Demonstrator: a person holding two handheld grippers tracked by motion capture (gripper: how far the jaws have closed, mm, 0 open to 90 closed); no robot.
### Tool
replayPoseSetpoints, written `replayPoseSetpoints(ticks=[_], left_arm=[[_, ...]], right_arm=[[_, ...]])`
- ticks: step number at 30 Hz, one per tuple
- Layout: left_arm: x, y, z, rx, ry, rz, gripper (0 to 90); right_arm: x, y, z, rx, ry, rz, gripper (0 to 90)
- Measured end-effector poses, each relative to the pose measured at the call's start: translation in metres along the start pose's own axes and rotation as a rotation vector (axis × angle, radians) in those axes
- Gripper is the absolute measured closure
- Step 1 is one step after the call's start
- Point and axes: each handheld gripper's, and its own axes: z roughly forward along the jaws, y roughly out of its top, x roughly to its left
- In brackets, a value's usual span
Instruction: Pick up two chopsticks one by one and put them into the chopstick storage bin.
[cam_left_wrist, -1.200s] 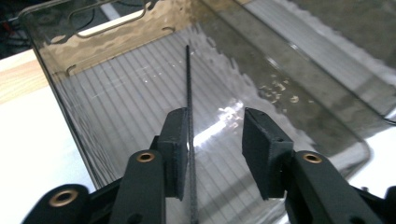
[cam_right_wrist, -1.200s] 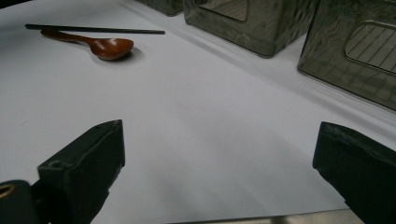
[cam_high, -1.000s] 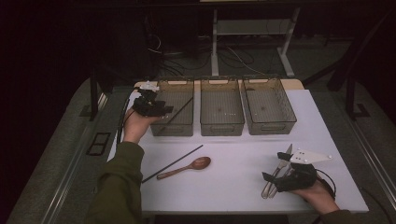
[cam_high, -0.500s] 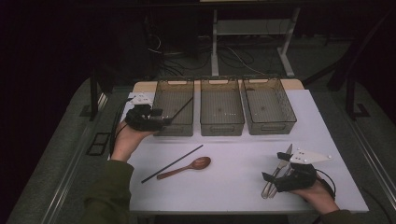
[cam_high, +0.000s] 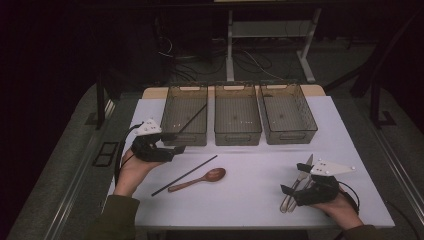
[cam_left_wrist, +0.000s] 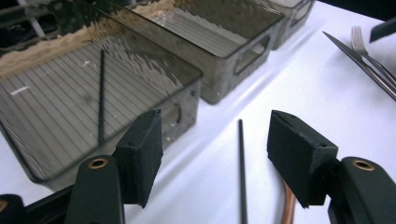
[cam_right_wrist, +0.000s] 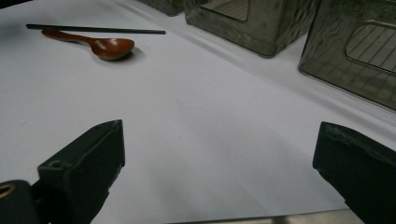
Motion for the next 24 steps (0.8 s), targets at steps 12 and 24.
replayPoseSetpoints(ticks=[12,24], left_arm=[[-0.015,-0.037,-0.005,0.018,-0.026,0.035,43.5],[-0.022,-0.062,-0.004,0.067,-0.020,0.022,59.6]], right_arm=[[0.000,0.000,0.000,-0.002,-0.002,-0.003,1.8],[0.002,0.000,-0.001,0.001,-0.003,-0.010,1.8]])
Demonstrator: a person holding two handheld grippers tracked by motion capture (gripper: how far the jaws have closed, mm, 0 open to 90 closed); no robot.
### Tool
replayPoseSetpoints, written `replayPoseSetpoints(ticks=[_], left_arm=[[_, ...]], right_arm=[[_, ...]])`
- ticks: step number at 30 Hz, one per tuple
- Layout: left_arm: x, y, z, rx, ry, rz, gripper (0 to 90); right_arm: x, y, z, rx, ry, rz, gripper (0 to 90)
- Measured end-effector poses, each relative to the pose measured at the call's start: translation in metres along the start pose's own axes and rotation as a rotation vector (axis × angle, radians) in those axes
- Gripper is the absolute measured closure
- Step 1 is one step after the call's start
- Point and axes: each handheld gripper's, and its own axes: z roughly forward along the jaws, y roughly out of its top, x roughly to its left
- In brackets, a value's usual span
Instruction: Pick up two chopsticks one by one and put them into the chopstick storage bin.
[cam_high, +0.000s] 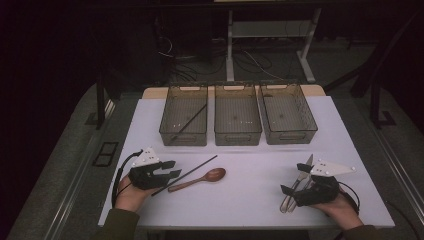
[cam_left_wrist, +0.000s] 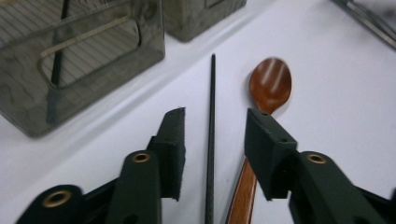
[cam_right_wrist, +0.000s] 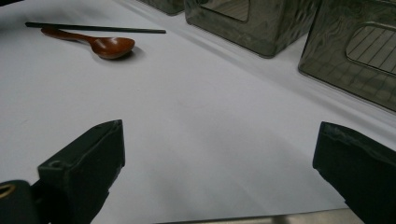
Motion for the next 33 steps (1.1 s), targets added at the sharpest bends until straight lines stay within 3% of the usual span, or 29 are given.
replayPoseSetpoints(ticks=[7,11,13,21,33], left_arm=[[0.003,-0.011,0.009,0.056,-0.016,-0.022,70.7],[0.004,-0.013,0.012,0.057,-0.025,-0.040,73.3],[0.004,-0.014,0.014,0.069,-0.041,-0.038,75.2],[0.006,-0.017,0.023,0.149,-0.037,-0.003,78.4],[0.005,-0.018,0.025,0.175,-0.018,0.023,83.4]], right_arm=[[0.001,0.001,0.000,-0.004,0.002,-0.002,1.8],[0.000,0.001,0.000,-0.003,0.004,-0.002,1.8],[0.000,0.001,0.000,-0.003,0.004,-0.002,1.8],[0.000,0.000,0.000,-0.001,0.004,-0.002,1.8],[0.000,0.000,0.000,-0.002,0.003,-0.001,1.8]])
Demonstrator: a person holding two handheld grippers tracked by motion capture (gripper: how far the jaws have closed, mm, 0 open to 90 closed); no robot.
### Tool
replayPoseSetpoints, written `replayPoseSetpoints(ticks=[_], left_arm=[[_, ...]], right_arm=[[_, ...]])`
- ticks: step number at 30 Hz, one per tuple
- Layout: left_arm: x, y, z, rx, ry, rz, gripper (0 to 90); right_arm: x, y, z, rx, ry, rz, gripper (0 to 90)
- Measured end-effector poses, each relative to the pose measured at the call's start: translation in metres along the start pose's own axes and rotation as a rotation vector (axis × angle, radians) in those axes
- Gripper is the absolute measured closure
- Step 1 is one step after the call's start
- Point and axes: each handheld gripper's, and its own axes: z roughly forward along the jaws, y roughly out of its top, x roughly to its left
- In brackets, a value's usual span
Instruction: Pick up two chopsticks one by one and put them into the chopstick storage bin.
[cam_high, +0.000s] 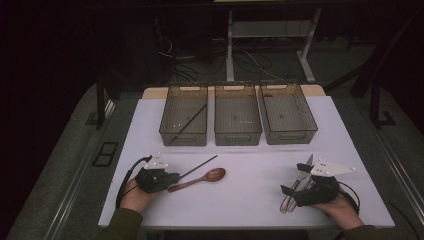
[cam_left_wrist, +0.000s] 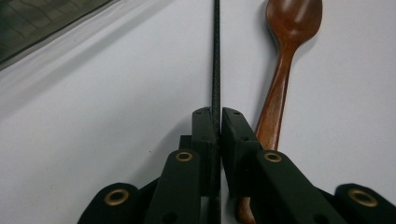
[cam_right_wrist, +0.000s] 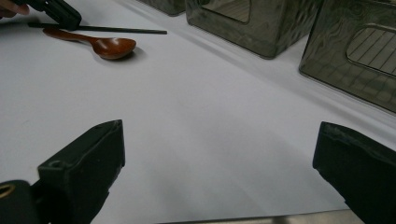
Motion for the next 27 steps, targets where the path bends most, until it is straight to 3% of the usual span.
replayPoseSetpoints(ticks=[7,14,20,27], left_arm=[[0.000,0.001,0.000,0.003,0.001,-0.002,84.8],[0.001,0.002,0.000,0.007,-0.003,-0.030,85.1],[0.001,0.004,-0.003,0.007,0.011,-0.016,85.1],[-0.001,0.010,-0.010,-0.007,0.015,-0.027,85.1]], right_arm=[[0.000,0.000,0.000,0.002,0.000,-0.001,1.8],[0.000,0.000,0.000,0.000,0.001,-0.001,1.8],[0.000,0.000,0.000,0.002,0.000,-0.002,1.8],[0.000,0.000,0.000,0.003,0.000,-0.003,1.8]])
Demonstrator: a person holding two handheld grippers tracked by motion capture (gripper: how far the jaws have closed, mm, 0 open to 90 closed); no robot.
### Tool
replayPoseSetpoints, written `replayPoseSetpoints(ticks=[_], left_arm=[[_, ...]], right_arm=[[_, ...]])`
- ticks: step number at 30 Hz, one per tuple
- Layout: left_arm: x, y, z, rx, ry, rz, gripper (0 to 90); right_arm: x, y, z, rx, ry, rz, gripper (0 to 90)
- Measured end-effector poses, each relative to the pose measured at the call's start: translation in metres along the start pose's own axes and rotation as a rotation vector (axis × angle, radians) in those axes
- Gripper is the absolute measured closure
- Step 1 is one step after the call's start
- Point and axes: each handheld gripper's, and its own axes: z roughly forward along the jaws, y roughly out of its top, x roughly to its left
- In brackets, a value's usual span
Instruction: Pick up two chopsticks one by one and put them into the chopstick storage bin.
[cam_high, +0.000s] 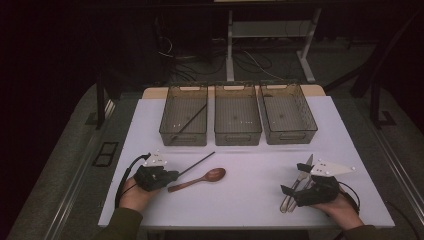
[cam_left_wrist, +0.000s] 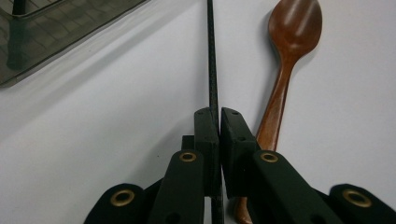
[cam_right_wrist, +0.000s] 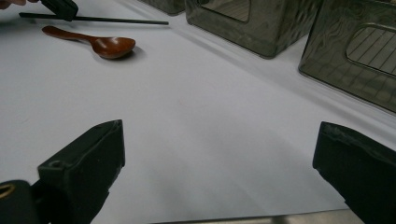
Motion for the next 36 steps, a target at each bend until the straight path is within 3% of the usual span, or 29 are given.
replayPoseSetpoints(ticks=[7,19,31,36], left_arm=[[-0.003,0.007,-0.007,-0.004,0.001,-0.005,85.1],[-0.005,0.017,-0.020,-0.062,-0.006,-0.005,85.0],[0.001,0.032,-0.029,-0.104,-0.003,-0.064,85.0],[0.003,0.041,-0.027,-0.102,0.002,-0.055,85.0]], right_arm=[[0.000,0.000,0.000,0.000,-0.003,0.001,1.8],[0.000,0.000,0.000,0.002,-0.002,0.002,1.8],[-0.002,0.000,-0.001,-0.005,0.001,0.003,1.8],[-0.003,0.000,-0.002,-0.014,-0.002,0.005,1.8]])
